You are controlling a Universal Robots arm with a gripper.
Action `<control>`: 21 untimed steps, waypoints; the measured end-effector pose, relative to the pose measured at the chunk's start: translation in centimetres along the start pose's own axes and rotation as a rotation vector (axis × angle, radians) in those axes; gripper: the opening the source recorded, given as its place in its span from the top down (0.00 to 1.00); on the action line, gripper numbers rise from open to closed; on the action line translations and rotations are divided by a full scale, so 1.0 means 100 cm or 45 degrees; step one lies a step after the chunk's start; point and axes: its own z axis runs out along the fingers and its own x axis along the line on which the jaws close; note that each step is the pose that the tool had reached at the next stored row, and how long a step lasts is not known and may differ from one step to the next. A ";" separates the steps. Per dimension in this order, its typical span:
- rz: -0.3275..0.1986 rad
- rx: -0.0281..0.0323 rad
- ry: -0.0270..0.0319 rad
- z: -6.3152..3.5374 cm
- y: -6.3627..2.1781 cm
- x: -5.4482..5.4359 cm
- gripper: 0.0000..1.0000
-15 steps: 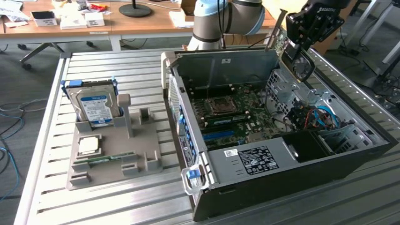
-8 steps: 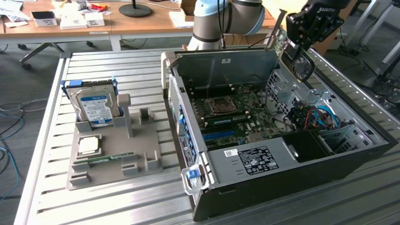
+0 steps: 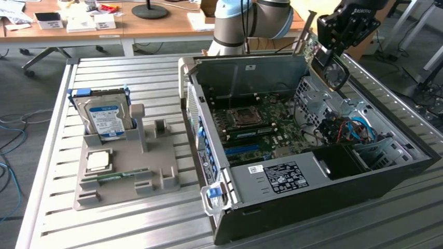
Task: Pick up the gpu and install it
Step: 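Insert the gpu into the slot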
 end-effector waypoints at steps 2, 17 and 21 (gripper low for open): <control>-0.007 0.0006 0.0005 0.0000 0.0000 0.000 0.73; -0.059 0.0023 0.0041 0.0002 0.0000 0.000 0.73; -0.076 0.0027 0.0054 0.0002 0.0000 0.000 0.73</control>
